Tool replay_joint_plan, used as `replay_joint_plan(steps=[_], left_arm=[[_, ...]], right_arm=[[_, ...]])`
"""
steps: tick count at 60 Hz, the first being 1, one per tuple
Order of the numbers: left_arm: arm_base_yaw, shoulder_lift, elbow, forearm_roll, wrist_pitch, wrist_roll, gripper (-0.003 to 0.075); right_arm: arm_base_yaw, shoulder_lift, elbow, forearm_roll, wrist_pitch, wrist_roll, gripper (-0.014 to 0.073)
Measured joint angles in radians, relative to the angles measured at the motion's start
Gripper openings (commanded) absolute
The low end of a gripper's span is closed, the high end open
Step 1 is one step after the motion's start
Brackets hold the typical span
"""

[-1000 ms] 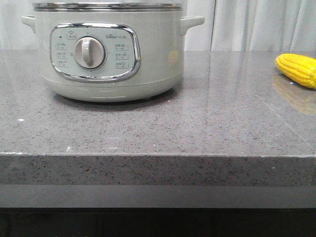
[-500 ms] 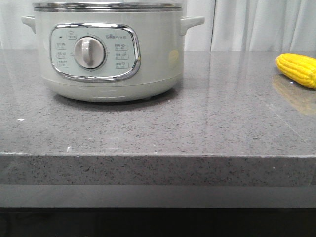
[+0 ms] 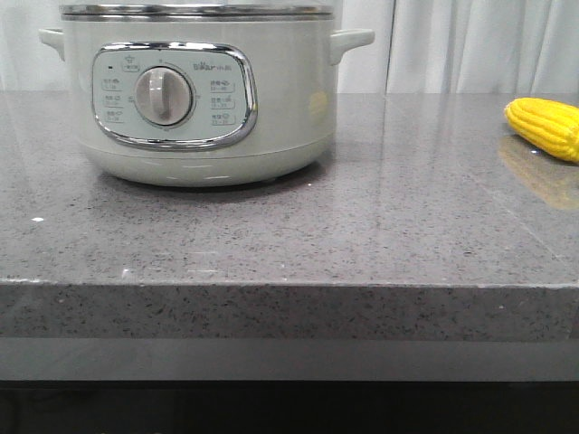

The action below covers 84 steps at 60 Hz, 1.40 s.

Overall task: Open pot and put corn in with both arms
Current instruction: 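Grasp the silver lid knob with the left gripper and lift the lid, then move the lifted glass lid aside with the left gripper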

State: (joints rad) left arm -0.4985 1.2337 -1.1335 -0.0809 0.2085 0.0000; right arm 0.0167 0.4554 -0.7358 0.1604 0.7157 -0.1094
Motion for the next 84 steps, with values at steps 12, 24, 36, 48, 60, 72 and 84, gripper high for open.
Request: replay_joint_plan(steps=[12,24,36,48,60,72,84], left_arm=[[0.000,0.174,-0.150,-0.013,-0.008,0.000,0.0585],[0.015,0.298,-0.266,-0.024,0.001,0.000,0.0585],[0.019,0.367,-0.300,-0.024,0.012,0.000,0.0585],[0.019,0.405,-0.300,-0.026,0.015,0.000,0.0585],[0.019,0.434,-0.302,-0.026,0.012,0.000,0.0573],[0.019,0.434,-0.302,-0.026,0.012,0.000,0.0412],[0.021,0.434,-0.304,-0.019,0.010,0.015,0.0314]], right_arm=[[0.000,0.000,0.000,0.000,0.000,0.000,0.0519],[0.000,0.000,0.000,0.000,0.000,0.000,0.0519],[0.000,0.000,0.000,0.000,-0.002,0.000,0.0519],[0.000,0.000,0.000,0.000,-0.002,0.000,0.0519],[0.000,0.000,0.000,0.000,-0.002,0.000,0.0519],[0.000,0.000,0.000,0.000,-0.002,0.000,0.0519],[0.000,0.000,0.000,0.000,-0.002,0.000,0.0519]])
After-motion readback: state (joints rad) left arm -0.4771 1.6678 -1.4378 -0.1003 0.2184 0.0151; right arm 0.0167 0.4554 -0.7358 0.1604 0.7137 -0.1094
